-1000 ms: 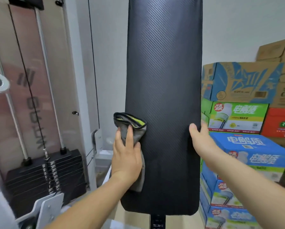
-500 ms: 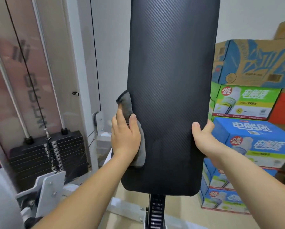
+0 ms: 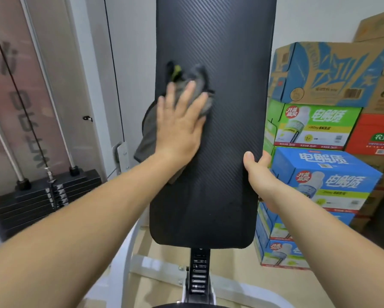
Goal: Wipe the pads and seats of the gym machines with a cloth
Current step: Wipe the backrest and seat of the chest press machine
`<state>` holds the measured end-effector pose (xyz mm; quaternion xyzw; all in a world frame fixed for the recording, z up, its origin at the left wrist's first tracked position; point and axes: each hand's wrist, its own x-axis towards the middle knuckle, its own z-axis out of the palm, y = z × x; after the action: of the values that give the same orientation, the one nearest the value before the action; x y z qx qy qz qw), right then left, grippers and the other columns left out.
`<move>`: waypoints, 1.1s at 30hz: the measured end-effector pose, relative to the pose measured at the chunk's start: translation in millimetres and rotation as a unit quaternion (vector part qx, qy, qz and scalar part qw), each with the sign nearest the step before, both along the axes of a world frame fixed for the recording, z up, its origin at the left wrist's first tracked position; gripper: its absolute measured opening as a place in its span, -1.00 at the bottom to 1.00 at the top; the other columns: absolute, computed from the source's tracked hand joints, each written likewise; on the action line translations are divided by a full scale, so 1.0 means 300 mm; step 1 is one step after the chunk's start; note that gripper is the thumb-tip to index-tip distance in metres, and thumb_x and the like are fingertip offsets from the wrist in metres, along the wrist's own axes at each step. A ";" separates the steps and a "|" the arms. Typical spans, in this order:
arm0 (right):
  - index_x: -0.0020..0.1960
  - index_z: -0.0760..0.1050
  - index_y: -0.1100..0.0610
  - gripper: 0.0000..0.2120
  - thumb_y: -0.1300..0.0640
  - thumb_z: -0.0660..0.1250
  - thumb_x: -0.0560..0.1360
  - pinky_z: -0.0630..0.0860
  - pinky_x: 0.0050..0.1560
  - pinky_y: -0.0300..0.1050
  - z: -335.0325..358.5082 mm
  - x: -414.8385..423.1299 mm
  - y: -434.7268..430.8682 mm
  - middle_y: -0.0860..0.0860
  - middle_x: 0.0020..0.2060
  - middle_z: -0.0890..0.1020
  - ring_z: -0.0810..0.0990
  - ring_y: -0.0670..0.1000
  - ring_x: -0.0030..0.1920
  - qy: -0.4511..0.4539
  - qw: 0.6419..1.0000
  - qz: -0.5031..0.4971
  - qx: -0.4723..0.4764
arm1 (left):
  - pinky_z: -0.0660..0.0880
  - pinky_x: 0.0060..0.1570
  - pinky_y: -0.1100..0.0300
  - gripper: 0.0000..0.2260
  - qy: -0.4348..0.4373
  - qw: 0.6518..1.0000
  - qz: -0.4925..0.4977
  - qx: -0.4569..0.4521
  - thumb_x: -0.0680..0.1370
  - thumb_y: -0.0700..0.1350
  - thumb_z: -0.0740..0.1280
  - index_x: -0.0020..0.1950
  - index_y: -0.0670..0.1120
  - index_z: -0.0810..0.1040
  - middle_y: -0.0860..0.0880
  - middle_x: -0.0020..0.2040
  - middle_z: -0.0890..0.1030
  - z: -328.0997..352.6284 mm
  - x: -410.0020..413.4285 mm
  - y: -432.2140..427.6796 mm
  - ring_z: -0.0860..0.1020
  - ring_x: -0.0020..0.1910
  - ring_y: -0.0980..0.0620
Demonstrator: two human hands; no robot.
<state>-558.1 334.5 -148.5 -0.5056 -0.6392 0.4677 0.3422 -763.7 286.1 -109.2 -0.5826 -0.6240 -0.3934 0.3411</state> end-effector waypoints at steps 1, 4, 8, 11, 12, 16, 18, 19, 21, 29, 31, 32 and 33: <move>0.68 -0.19 -0.12 -0.38 -0.21 -0.02 0.72 0.16 0.56 0.23 -0.006 -0.002 0.010 0.02 0.67 0.10 0.17 0.19 0.61 0.005 1.000 -0.007 0.005 | 0.08 0.54 -0.37 -0.59 0.078 0.997 0.012 -0.012 0.68 0.00 0.23 0.55 0.02 0.43 -0.07 0.63 0.30 -0.004 0.018 0.033 0.12 0.62 -0.35; 0.69 -0.15 -0.07 -0.39 -0.14 0.02 0.74 0.16 0.54 0.17 -0.017 -0.017 0.035 0.08 0.65 0.12 0.18 0.20 0.60 0.004 0.999 -0.022 0.023 | 0.09 0.55 -0.32 -0.57 0.202 0.978 -0.001 -0.044 0.67 -0.01 0.25 0.56 0.02 0.41 -0.07 0.63 0.29 -0.138 0.107 0.045 0.14 0.62 -0.33; 0.69 -0.16 -0.09 -0.40 -0.09 0.03 0.74 0.16 0.54 0.14 -0.030 -0.003 0.047 0.08 0.66 0.11 0.16 0.18 0.61 0.005 0.999 -0.006 0.033 | 0.13 0.56 -0.29 -0.56 0.195 0.977 -0.032 -0.080 0.66 -0.03 0.28 0.56 -0.01 0.42 -0.09 0.64 0.28 -0.473 0.201 -0.060 0.14 0.62 -0.32; 0.68 -0.16 -0.23 -0.40 -0.23 -0.03 0.71 0.17 0.58 0.26 -0.067 0.043 -0.003 -0.02 0.68 0.09 0.16 0.17 0.63 0.020 1.000 0.021 0.000 | 0.18 0.52 -0.28 -0.54 0.239 0.957 -0.062 -0.152 0.67 0.04 0.25 0.58 0.06 0.38 -0.04 0.66 0.23 -0.719 0.206 -0.194 0.09 0.64 -0.29; 0.68 -0.14 -0.23 -0.41 -0.22 -0.01 0.71 0.20 0.57 0.26 -0.093 0.057 -0.027 -0.03 0.67 0.14 0.21 0.15 0.61 0.014 1.000 0.026 0.001 | 0.15 0.54 -0.28 -0.53 0.258 0.947 -0.081 -0.176 0.66 0.05 0.26 0.59 0.08 0.37 -0.03 0.67 0.20 -0.749 0.184 -0.228 0.07 0.65 -0.27; 0.68 0.04 -0.08 -0.43 -0.15 0.03 0.71 0.28 0.55 0.15 -0.206 0.103 -0.077 -0.03 0.62 0.27 0.30 0.12 0.57 -0.033 0.999 0.027 0.006 | 0.10 0.58 -0.26 -0.55 0.371 0.900 -0.104 -0.206 0.64 0.12 0.31 0.53 0.13 0.44 0.01 0.65 0.25 -0.616 0.029 -0.268 0.16 0.64 -0.19; 0.67 0.10 -0.04 -0.46 -0.13 0.00 0.72 0.32 0.49 0.07 -0.222 0.104 -0.090 -0.02 0.58 0.33 0.35 0.13 0.54 -0.048 0.998 0.026 -0.008 | 0.15 0.53 -0.33 -0.57 0.318 0.936 -0.030 -0.151 0.66 0.15 0.26 0.53 0.13 0.45 -0.03 0.64 0.27 -0.475 -0.070 -0.254 0.20 0.63 -0.22; 0.68 0.08 -0.02 -0.47 -0.10 -0.01 0.74 0.32 0.46 0.05 -0.222 0.099 -0.097 0.00 0.57 0.34 0.34 0.14 0.53 -0.048 0.999 0.023 -0.006 | 0.14 0.53 -0.34 -0.55 0.254 0.960 0.013 -0.119 0.67 0.14 0.23 0.56 0.10 0.40 -0.06 0.65 0.24 -0.404 -0.115 -0.249 0.18 0.63 -0.25; 0.69 -0.01 -0.02 -0.46 -0.10 -0.04 0.75 0.25 0.51 0.12 -0.225 0.080 -0.100 0.04 0.61 0.28 0.29 0.18 0.57 -0.048 0.999 0.008 -0.006 | 0.08 0.57 -0.29 -0.49 0.100 0.990 0.039 -0.092 0.70 0.12 0.19 0.65 0.07 0.24 -0.08 0.70 0.08 -0.310 -0.160 -0.242 0.08 0.65 -0.25; 0.68 -0.08 -0.04 -0.44 -0.12 -0.04 0.74 0.27 0.53 0.30 -0.242 0.051 -0.101 0.05 0.64 0.19 0.22 0.22 0.59 -0.066 0.998 -0.017 0.007 | 0.34 0.41 -0.16 -0.40 -0.407 0.909 0.077 -0.034 0.70 0.07 0.17 0.68 -0.09 0.05 -0.21 0.58 0.19 -0.498 0.103 -0.252 0.29 0.49 -0.25; 0.68 -0.09 -0.05 -0.44 -0.12 -0.04 0.74 0.24 0.55 0.27 -0.242 0.045 -0.118 0.05 0.65 0.17 0.20 0.21 0.60 -0.064 0.998 -0.021 -0.002 | 0.39 0.33 -0.16 -0.42 -0.436 0.894 0.095 -0.038 0.71 0.07 0.15 0.66 -0.10 0.07 -0.23 0.50 0.27 -0.557 0.120 -0.279 0.34 0.42 -0.26; 0.68 -0.09 -0.05 -0.44 -0.12 -0.04 0.74 0.22 0.56 0.26 -0.238 0.045 -0.127 0.05 0.65 0.18 0.21 0.21 0.60 -0.062 0.998 -0.018 -0.009 | 0.41 0.30 -0.17 -0.44 -0.455 0.884 0.098 -0.048 0.71 0.06 0.14 0.65 -0.12 0.09 -0.23 0.47 0.29 -0.597 0.129 -0.303 0.35 0.40 -0.27; 0.69 -0.08 -0.05 -0.44 -0.12 -0.03 0.74 0.21 0.56 0.23 -0.231 0.050 -0.137 0.06 0.65 0.19 0.21 0.21 0.60 -0.059 0.998 -0.016 -0.012 | 0.41 0.28 -0.17 -0.46 -0.475 0.873 0.098 -0.059 0.71 0.05 0.14 0.64 -0.13 0.12 -0.22 0.46 0.31 -0.630 0.135 -0.328 0.36 0.39 -0.27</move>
<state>-543.0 293.5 -217.9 -0.5467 -0.6445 0.4388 0.3053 -723.2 187.6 -298.2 -0.2805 -0.7870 -0.5495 0.0056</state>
